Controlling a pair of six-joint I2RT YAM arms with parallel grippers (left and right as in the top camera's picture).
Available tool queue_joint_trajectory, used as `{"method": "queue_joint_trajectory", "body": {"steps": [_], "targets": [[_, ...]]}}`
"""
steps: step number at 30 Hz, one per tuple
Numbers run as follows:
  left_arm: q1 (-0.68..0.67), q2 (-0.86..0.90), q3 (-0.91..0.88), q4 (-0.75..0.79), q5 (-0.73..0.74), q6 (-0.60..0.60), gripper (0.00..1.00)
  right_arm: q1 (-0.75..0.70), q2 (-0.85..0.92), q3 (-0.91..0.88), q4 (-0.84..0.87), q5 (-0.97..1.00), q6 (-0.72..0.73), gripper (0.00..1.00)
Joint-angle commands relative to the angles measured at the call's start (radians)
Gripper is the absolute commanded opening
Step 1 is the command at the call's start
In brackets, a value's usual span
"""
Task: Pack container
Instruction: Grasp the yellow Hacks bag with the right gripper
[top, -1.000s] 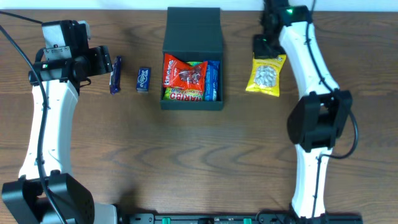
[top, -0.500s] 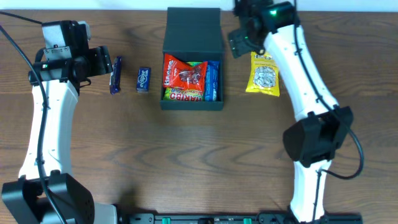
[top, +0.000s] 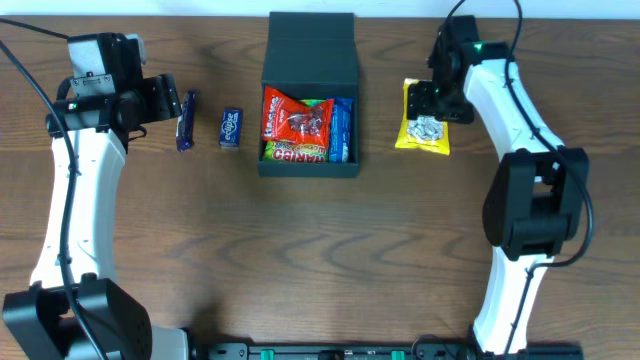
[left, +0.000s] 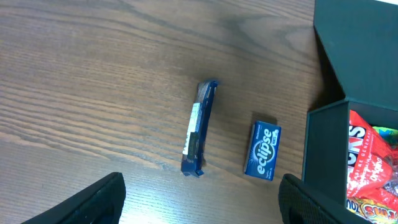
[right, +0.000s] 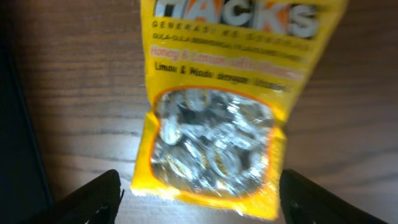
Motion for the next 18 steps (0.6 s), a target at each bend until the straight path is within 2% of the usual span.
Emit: {"method": "queue_joint_trajectory", "body": {"steps": [1, 5, 16, 18], "targets": [[0.003, -0.015, 0.022, -0.002, 0.008, 0.015, 0.8, 0.024, 0.011, -0.042, 0.039, -0.024, 0.06, 0.84], [0.003, -0.015, 0.022, -0.002, 0.008, 0.015, 0.8, 0.025, 0.013, -0.087, 0.097, 0.046, 0.156, 0.85], [0.003, -0.015, 0.022, -0.002, 0.008, 0.015, 0.8, 0.024, 0.035, -0.123, 0.164, 0.102, 0.156, 0.81], [0.003, -0.015, 0.022, -0.002, 0.008, 0.015, 0.8, 0.024, 0.051, -0.123, 0.162, 0.101, 0.154, 0.73]]}}
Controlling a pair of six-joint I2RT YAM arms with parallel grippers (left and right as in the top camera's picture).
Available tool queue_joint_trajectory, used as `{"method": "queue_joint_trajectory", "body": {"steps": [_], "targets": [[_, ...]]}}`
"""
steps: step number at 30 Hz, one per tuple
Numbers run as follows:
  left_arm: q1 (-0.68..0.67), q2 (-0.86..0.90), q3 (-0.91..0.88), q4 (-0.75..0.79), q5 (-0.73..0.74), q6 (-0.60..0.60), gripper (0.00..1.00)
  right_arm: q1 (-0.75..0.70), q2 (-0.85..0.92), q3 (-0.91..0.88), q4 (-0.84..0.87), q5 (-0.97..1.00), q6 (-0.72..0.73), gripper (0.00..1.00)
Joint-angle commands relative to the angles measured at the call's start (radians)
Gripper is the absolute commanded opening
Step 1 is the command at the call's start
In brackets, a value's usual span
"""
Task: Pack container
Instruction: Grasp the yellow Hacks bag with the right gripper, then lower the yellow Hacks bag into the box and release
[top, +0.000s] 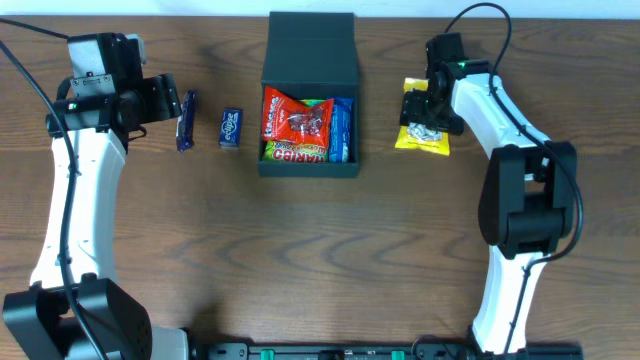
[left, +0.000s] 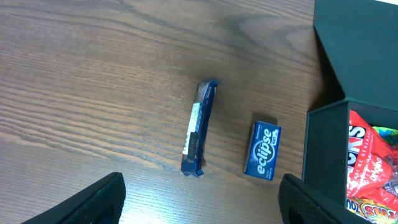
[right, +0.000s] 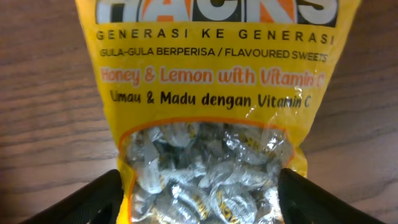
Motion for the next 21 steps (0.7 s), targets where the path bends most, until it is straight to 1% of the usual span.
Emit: {"method": "queue_joint_trajectory", "body": {"steps": [1, 2, 3, 4, 6, 10, 12, 15, 17, 19, 21], "targets": [[0.003, -0.015, 0.022, -0.002, 0.008, 0.015, 0.8, 0.003, 0.038, -0.006, -0.001, 0.018, 0.013, 0.66], [0.003, -0.015, 0.022, -0.002, 0.008, 0.015, 0.8, 0.003, 0.041, -0.006, -0.002, 0.018, 0.013, 0.62], [0.003, -0.015, 0.022, -0.002, 0.008, 0.015, 0.8, 0.003, 0.041, -0.006, -0.002, 0.018, 0.013, 0.55], [0.003, -0.015, 0.022, -0.002, 0.008, 0.015, 0.8, 0.003, 0.041, -0.006, -0.002, 0.018, 0.013, 0.45], [0.003, -0.015, 0.022, -0.002, 0.008, 0.015, 0.8, 0.003, 0.041, -0.006, -0.002, 0.018, 0.009, 0.33], [0.003, -0.015, 0.022, -0.002, 0.008, 0.015, 0.8, 0.003, 0.04, -0.002, -0.024, 0.018, 0.009, 0.15], [0.003, -0.015, 0.022, -0.002, 0.008, 0.015, 0.8, 0.003, 0.039, 0.027, -0.072, 0.018, -0.006, 0.02], [0.003, -0.015, 0.022, -0.002, 0.008, 0.015, 0.8, 0.006, 0.027, 0.103, -0.156, 0.018, -0.053, 0.01], [0.003, -0.015, 0.022, -0.002, 0.008, 0.015, 0.8, 0.018, 0.008, 0.188, -0.22, 0.017, -0.103, 0.01], [0.003, -0.015, 0.022, -0.002, 0.008, 0.015, 0.79, 0.04, -0.016, 0.281, -0.273, -0.018, -0.207, 0.01], [0.003, -0.015, 0.022, -0.002, 0.008, 0.015, 0.8, 0.068, -0.035, 0.344, -0.304, -0.105, -0.34, 0.02]]}}
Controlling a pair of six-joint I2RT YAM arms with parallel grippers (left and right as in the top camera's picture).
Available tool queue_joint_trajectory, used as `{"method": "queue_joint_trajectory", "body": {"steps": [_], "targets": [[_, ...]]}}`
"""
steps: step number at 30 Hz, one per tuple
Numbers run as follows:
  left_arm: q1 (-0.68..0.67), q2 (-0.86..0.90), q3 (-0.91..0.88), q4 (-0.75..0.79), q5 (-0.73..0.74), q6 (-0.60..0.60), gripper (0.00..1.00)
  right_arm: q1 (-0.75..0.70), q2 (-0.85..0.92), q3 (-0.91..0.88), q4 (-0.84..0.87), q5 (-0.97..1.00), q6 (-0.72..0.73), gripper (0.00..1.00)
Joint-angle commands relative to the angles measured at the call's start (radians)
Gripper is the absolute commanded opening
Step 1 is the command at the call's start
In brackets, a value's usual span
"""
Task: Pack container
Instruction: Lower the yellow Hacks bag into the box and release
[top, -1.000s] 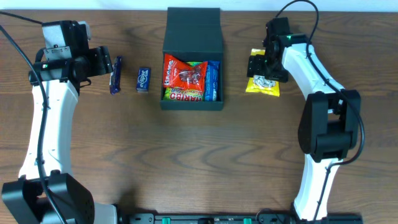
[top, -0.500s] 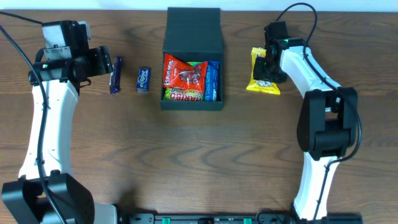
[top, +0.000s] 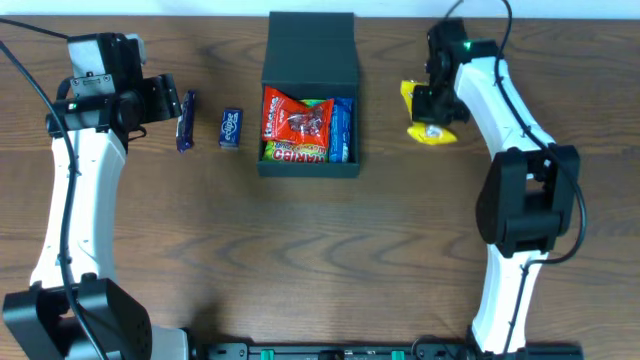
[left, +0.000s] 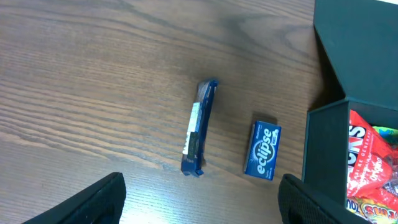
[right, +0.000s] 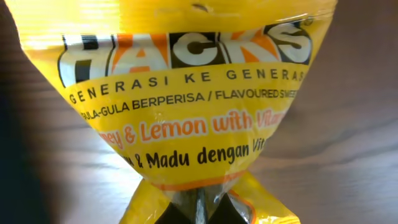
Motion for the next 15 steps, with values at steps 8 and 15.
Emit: {"method": "queue_joint_trajectory", "body": {"steps": [8, 15], "targets": [[0.003, -0.015, 0.022, -0.001, 0.008, 0.015, 0.79, 0.254, -0.069, 0.163, -0.055, -0.321, -0.703, 0.01], [0.003, -0.015, 0.022, -0.001, -0.035, 0.05, 0.79, 0.389, -0.047, 0.118, 0.003, -0.302, -0.946, 0.02]]}}
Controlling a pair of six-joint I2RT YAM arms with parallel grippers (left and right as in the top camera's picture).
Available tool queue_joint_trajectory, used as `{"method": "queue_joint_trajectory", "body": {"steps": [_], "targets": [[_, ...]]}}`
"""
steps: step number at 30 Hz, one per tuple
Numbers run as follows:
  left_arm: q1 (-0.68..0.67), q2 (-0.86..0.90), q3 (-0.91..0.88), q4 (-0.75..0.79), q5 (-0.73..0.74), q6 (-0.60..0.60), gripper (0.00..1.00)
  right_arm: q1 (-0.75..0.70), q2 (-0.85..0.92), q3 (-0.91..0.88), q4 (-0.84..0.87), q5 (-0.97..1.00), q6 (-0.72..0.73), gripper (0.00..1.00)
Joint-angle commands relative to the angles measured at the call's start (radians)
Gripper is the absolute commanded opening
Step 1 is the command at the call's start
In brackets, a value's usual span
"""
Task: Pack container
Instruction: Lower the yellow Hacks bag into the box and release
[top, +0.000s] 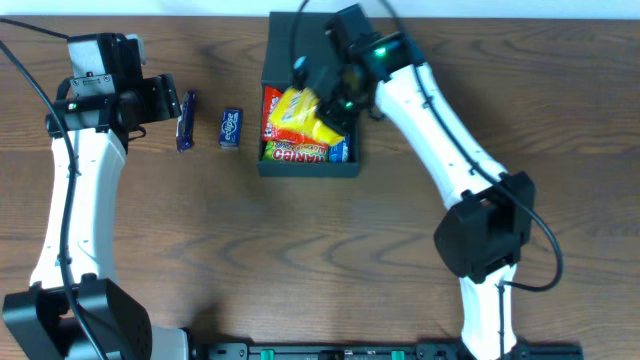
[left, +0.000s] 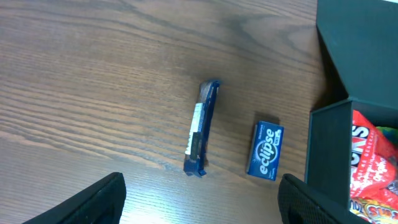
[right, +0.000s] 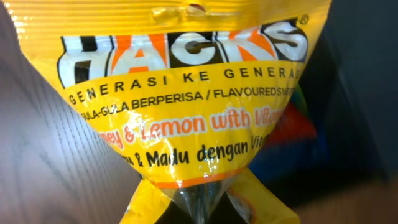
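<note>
The dark box (top: 309, 168) stands at the table's back middle, its lid folded back, red and blue packets inside. My right gripper (top: 343, 97) is shut on the yellow Hacks sweets bag (top: 312, 113), holding it above the box; in the right wrist view the bag (right: 186, 118) fills the frame, pinched at its lower end. My left gripper (left: 200, 214) hangs open over the table at left, above a dark blue bar (left: 200, 127) and a blue Eclipse mint pack (left: 265, 150). Both lie left of the box (left: 326, 149).
The bar (top: 186, 120) and the mint pack (top: 231, 128) lie side by side between my left arm and the box. A wooden tabletop (top: 320, 260) stretches in front of the box.
My right gripper has carried the yellow bag from the table right of the box to above the box's open compartment. The left arm has barely shifted.
The yellow bag lay flat on the table right of the box, my right gripper open just above it, then lower over it. Then the gripper was shut on the bag and held it raised there. Now the bag hangs over the box.
</note>
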Motion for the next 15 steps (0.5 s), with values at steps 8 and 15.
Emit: {"method": "queue_joint_trajectory", "body": {"steps": [8, 15], "targets": [[0.003, -0.015, 0.022, -0.001, -0.023, 0.051, 0.8, 0.049, 0.055, -0.032, 0.069, 0.0, -0.137, 0.01], [0.003, -0.015, 0.022, -0.001, -0.023, 0.052, 0.8, 0.05, 0.136, -0.036, 0.072, -0.005, -0.12, 0.02]]}}
